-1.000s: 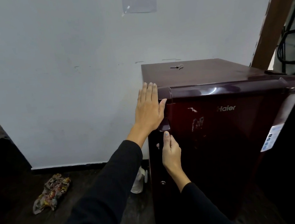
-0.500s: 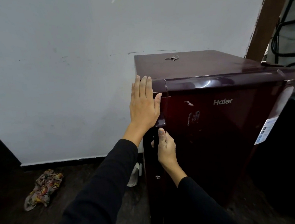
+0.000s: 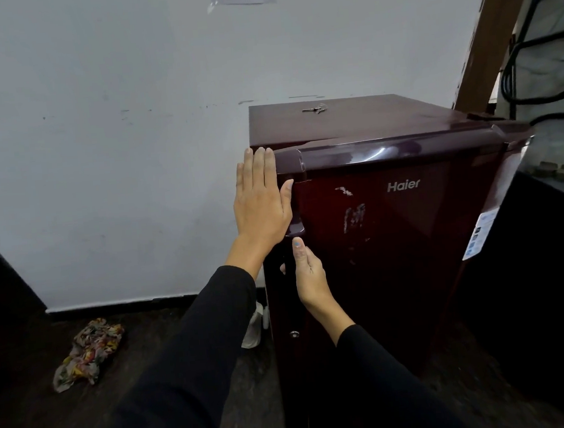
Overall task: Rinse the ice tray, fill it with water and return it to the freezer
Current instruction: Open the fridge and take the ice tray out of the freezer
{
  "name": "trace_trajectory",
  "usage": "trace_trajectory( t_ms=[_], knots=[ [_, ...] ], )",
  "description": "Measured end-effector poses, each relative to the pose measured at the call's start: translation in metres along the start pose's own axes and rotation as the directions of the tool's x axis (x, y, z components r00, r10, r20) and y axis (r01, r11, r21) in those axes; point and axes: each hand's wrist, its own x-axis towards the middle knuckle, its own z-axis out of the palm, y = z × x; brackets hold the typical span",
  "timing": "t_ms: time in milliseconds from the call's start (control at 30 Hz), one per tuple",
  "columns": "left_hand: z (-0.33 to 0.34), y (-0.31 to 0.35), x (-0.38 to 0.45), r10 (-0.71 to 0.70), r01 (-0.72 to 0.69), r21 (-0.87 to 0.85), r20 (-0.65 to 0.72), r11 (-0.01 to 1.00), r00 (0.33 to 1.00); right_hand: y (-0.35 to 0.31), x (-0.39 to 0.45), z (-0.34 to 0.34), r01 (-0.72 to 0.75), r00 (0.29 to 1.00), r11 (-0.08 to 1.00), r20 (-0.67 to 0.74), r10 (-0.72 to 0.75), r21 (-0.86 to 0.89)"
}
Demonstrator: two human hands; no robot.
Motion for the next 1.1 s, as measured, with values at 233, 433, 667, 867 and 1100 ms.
trace_trajectory(
  t_ms=[233, 433, 667, 867, 1100],
  knots=[
    [-0.049, 0.054, -0.056, 0.000, 0.002, 0.032, -0.062, 0.999, 0.998, -0.007, -0.076, -0.047, -0.009, 0.999, 1.000, 0.032, 0.009, 0.026],
    [-0.085, 0.103, -0.094, 0.015, -0.011, 0.041, -0.107, 0.999, 0.994, -0.019, -0.141, -0.083, 0.009, 0.995, 1.000, -0.104, -0.009, -0.003],
    [-0.120, 0.165, -0.132, 0.022, -0.033, -0.073, -0.157, 0.997, 0.987, -0.010, -0.198, -0.126, 0.153, 0.928, 0.983, -0.326, -0.178, -0.102],
    [-0.144, 0.212, -0.160, 0.062, -0.110, -0.327, -0.152, 0.939, 0.986, -0.006, -0.230, -0.168, 0.210, 0.767, 0.959, -0.577, -0.281, -0.188],
    [-0.135, 0.239, -0.184, -0.073, -0.055, -0.669, -0.161, 0.741, 0.984, -0.011, -0.254, -0.229, 0.211, 0.588, 0.937, -0.730, -0.348, -0.277]
  ],
)
